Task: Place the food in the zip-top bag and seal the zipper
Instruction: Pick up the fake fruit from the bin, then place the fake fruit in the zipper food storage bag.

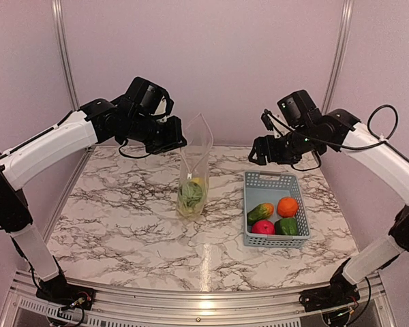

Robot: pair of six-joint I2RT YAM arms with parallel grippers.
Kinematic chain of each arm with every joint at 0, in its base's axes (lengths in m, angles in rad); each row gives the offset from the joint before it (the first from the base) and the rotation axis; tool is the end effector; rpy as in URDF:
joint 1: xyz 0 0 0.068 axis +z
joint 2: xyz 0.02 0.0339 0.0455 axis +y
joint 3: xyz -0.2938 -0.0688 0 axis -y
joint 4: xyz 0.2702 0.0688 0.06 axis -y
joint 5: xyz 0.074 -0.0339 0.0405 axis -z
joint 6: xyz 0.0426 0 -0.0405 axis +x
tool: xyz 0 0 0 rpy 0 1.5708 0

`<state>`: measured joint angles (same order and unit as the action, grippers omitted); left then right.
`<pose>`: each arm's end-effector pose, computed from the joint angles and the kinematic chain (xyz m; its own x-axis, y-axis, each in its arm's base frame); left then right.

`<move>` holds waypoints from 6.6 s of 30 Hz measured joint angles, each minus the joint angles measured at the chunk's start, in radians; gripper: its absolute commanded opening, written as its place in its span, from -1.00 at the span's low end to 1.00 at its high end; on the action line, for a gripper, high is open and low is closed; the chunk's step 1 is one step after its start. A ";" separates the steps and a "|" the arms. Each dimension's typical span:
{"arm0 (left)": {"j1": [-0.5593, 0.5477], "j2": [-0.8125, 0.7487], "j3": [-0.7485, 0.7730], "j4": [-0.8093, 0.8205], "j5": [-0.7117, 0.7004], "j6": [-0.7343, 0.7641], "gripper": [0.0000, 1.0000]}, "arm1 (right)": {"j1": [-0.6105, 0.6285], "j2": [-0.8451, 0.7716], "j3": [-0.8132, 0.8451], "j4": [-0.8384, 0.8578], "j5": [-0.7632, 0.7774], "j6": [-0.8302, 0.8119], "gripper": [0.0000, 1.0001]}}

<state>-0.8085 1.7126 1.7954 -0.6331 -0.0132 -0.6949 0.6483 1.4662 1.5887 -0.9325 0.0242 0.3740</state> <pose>0.2941 -0.3072 0.4255 -0.7355 -0.1568 -0.6591 0.3183 0.7788 -0.5405 0.2641 0.1988 0.4138 -0.7531 -0.1123 -0.6482 -0.3386 0.9110 0.2356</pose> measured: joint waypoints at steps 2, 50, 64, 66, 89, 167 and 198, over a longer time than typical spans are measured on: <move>0.000 0.000 -0.003 0.000 0.002 0.000 -1.00 | -0.021 -0.030 -0.075 0.001 0.012 0.000 0.59; 0.008 -0.006 -0.058 0.031 0.046 0.012 -1.00 | -0.200 0.296 -0.276 -0.071 0.265 -0.237 0.67; 0.012 -0.006 -0.058 0.031 0.050 0.023 -1.00 | -0.200 0.356 -0.276 -0.047 0.301 -0.248 0.70; 0.014 -0.006 -0.058 0.030 0.050 0.023 -1.00 | -0.200 0.365 -0.276 -0.043 0.300 -0.248 0.71; 0.019 -0.006 -0.058 0.030 0.058 0.025 -1.00 | -0.200 0.381 -0.211 -0.055 0.288 -0.242 0.37; 0.039 0.035 0.022 0.023 0.092 0.029 -1.00 | 0.156 0.529 0.724 -0.119 -0.108 -0.138 0.35; 0.044 0.029 0.031 0.048 0.091 0.050 -1.00 | 0.145 0.285 0.549 -0.031 -0.115 -0.066 0.63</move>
<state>-0.7643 1.7416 1.8259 -0.5854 0.0780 -0.6453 0.7933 1.7515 2.1372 -0.9638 -0.0910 0.3077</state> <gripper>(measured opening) 0.017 0.818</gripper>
